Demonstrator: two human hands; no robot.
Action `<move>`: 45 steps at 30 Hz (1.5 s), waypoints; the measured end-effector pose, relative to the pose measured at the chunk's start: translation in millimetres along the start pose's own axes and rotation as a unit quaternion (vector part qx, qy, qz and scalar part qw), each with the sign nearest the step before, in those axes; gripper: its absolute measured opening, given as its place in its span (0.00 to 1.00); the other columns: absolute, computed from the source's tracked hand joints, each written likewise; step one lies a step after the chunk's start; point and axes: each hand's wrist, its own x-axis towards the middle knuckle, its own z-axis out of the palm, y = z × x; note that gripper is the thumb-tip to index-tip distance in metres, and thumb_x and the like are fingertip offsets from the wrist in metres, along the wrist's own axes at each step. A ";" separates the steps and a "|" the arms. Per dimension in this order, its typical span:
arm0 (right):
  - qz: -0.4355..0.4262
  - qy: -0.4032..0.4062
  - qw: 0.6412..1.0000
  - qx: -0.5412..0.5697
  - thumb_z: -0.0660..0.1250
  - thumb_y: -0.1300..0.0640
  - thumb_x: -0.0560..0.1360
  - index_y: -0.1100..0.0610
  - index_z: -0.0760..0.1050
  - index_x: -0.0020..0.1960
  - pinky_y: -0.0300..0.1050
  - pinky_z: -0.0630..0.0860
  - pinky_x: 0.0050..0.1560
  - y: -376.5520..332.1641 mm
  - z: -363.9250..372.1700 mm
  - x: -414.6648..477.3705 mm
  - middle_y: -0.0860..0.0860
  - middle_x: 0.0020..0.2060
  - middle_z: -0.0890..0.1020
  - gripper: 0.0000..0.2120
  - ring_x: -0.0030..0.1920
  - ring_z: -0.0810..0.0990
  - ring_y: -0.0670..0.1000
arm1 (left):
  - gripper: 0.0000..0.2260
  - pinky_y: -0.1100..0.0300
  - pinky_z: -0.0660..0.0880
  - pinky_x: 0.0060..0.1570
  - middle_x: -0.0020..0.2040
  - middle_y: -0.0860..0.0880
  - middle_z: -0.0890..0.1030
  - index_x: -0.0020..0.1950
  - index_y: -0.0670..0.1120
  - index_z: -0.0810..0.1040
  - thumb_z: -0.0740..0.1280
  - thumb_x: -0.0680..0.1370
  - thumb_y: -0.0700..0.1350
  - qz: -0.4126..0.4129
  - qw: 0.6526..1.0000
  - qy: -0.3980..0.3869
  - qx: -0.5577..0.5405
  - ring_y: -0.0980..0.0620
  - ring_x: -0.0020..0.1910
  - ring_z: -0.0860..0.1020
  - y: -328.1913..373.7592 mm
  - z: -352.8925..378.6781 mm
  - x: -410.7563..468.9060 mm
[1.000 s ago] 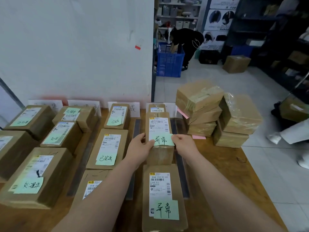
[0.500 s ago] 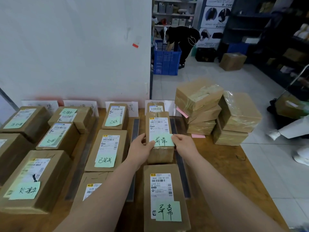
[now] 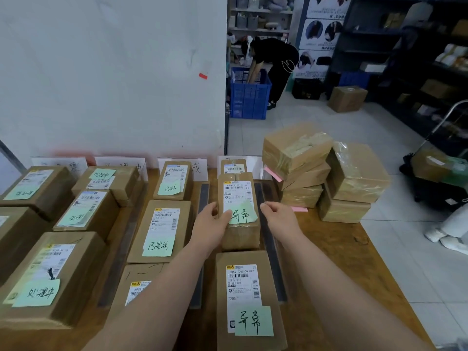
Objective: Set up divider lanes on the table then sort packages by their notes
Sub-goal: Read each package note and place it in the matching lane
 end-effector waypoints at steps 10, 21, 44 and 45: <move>-0.022 -0.003 0.999 -0.028 0.59 0.52 0.82 0.56 0.76 0.63 0.35 0.72 0.43 -4.4 -2.8 -5.2 0.47 0.53 0.81 0.15 0.46 0.76 0.41 | 0.26 0.69 0.73 0.34 0.71 0.48 0.72 0.77 0.47 0.62 0.65 0.80 0.49 0.021 0.998 0.014 0.052 0.50 0.65 0.76 10.5 -4.1 -4.8; -0.086 0.092 0.975 -0.183 0.60 0.50 0.81 0.56 0.71 0.70 0.46 0.70 0.64 -10.9 -71.4 -10.6 0.52 0.65 0.77 0.20 0.65 0.74 0.52 | 0.23 0.56 0.76 0.55 0.71 0.51 0.72 0.75 0.51 0.65 0.62 0.81 0.52 0.185 0.960 0.034 0.206 0.50 0.64 0.75 71.2 14.9 6.6; 0.019 0.072 0.982 -0.171 0.57 0.48 0.81 0.60 0.68 0.72 0.44 0.65 0.67 128.3 -323.1 132.8 0.54 0.71 0.71 0.24 0.70 0.69 0.53 | 0.16 0.57 0.70 0.47 0.59 0.48 0.79 0.68 0.50 0.70 0.62 0.80 0.50 0.144 0.957 -0.081 0.237 0.49 0.52 0.76 173.1 308.8 65.8; 0.025 0.064 0.984 -0.166 0.57 0.48 0.81 0.60 0.68 0.72 0.45 0.65 0.67 133.3 -325.3 142.6 0.54 0.71 0.71 0.24 0.70 0.69 0.53 | 0.17 0.57 0.71 0.47 0.58 0.48 0.79 0.68 0.49 0.70 0.61 0.80 0.51 0.134 0.960 -0.078 0.232 0.49 0.51 0.77 172.7 315.9 72.2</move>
